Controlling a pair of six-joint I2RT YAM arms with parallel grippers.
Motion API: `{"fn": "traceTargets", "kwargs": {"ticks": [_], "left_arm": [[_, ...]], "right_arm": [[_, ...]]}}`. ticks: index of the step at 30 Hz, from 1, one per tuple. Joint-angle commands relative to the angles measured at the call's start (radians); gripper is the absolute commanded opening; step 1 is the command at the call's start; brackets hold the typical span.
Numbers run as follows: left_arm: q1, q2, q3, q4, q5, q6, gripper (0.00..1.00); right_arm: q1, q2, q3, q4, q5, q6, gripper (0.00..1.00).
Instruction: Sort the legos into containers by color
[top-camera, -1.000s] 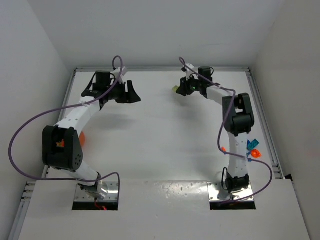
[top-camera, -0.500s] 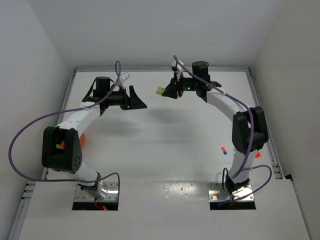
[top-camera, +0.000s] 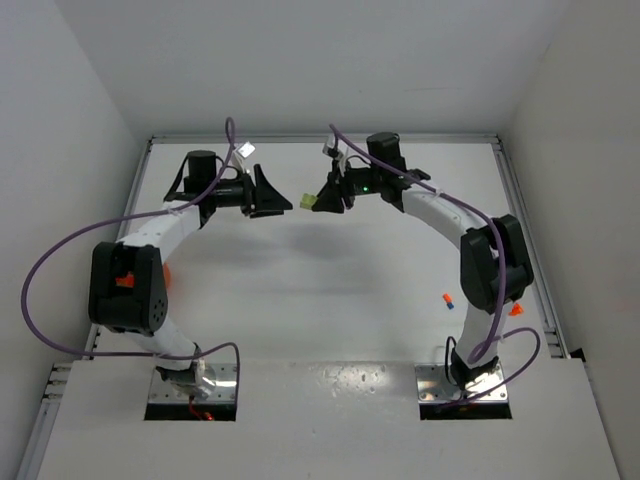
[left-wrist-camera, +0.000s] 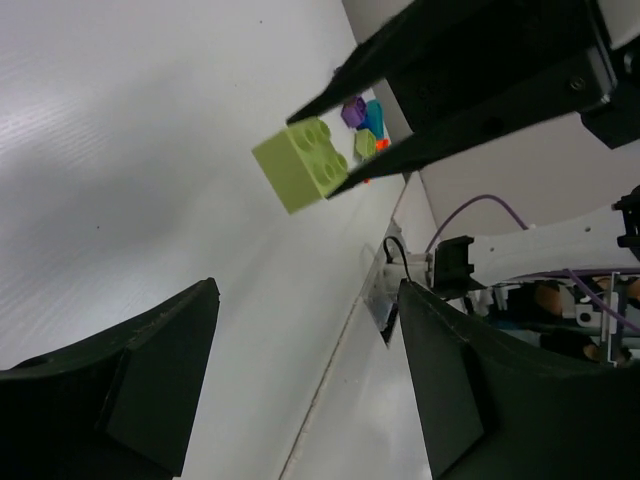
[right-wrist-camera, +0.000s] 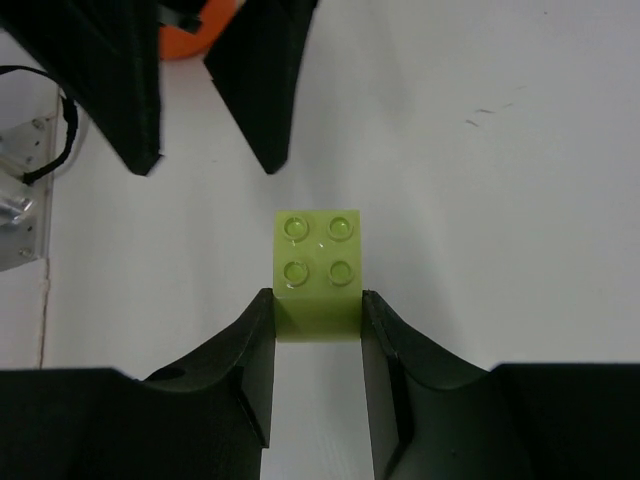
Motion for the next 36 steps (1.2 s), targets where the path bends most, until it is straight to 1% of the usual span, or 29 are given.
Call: {"fn": "traceTargets", "kwargs": {"ticks": [1, 5, 12, 18, 23, 24, 26, 29, 30, 36], "left_arm": [[0.02, 0.043, 0.031, 0.087, 0.086, -0.079, 0.78], [0.03, 0.066, 0.031, 0.112, 0.111, -0.103, 0.78], [0.059, 0.066, -0.021, 0.21, 0.146, -0.208, 0.78], [0.059, 0.057, -0.043, 0.219, 0.157, -0.217, 0.78], [0.059, 0.057, -0.066, 0.25, 0.166, -0.249, 0.71], [0.059, 0.048, -0.066, 0.25, 0.166, -0.249, 0.71], [0.059, 0.048, -0.077, 0.25, 0.166, -0.249, 0.67], [0.059, 0.048, -0.077, 0.25, 0.177, -0.249, 0.58], [0.059, 0.048, -0.077, 0.25, 0.177, -0.258, 0.54], [0.059, 0.037, -0.096, 0.277, 0.177, -0.295, 0.52]], "right_arm": [[0.032, -0.06, -0.001, 0.041, -0.056, -0.003, 0.0], [0.05, -0.06, 0.012, 0.05, -0.067, 0.025, 0.0], [0.101, -0.04, 0.041, 0.041, -0.058, 0.016, 0.0], [0.119, -0.031, 0.05, 0.05, -0.049, 0.016, 0.0], [0.129, -0.011, 0.073, 0.06, -0.03, 0.016, 0.0], [0.129, -0.011, 0.073, 0.06, -0.03, 0.025, 0.0], [0.138, -0.002, 0.073, 0.06, -0.03, 0.025, 0.0], [0.147, -0.002, 0.082, 0.06, -0.03, 0.025, 0.0], [0.147, 0.007, 0.082, 0.07, -0.021, 0.025, 0.0], [0.156, 0.017, 0.082, 0.08, -0.012, 0.016, 0.0]]}}
